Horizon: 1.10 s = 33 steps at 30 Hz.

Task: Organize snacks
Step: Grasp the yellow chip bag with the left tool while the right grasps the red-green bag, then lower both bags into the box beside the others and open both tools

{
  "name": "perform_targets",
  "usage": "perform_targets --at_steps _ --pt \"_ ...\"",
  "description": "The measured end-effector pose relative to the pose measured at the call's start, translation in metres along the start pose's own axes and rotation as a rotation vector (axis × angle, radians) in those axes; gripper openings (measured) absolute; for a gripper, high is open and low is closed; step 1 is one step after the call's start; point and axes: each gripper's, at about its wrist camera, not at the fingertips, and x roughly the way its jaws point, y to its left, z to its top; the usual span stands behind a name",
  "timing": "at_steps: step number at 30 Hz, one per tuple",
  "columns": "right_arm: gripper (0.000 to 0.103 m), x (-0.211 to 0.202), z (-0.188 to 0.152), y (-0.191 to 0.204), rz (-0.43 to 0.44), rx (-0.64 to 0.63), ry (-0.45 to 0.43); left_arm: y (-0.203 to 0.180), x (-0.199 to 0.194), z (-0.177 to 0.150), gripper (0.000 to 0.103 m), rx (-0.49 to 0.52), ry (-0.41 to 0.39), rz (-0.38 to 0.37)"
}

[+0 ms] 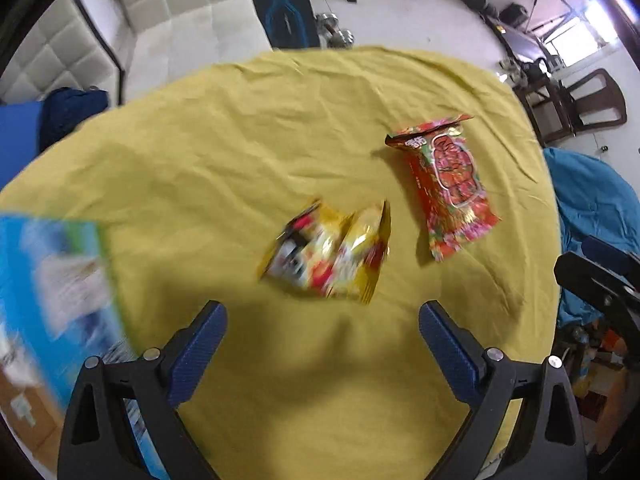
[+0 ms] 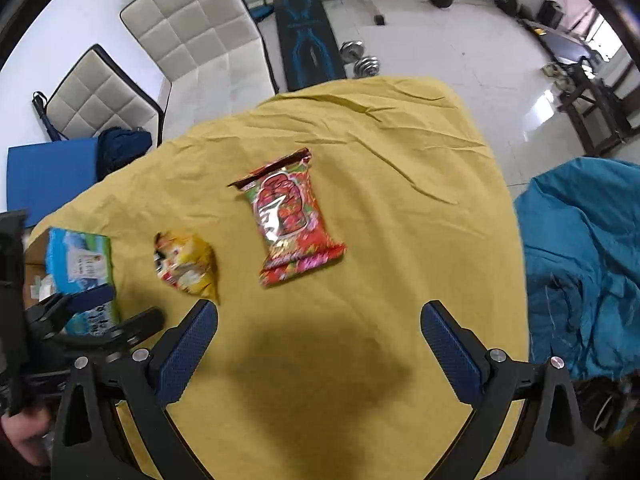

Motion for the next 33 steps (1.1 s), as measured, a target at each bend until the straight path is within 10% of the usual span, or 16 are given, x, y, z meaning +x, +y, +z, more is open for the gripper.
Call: perform_targets --at_steps 12,18,33 --pt "0.099 0.104 0.061 0.004 0.058 -0.05 0.135 0.009 0.04 0.013 0.067 -0.08 0.026 0.036" --pt "0.066 0.142 0.073 0.023 0.058 -0.035 0.218 0.015 0.036 0.005 0.064 -0.127 0.027 0.035" --pt "0.046 0.134 0.044 0.028 -0.081 -0.056 0.184 0.014 0.007 -0.007 0.055 -0.173 -0.012 0.042"
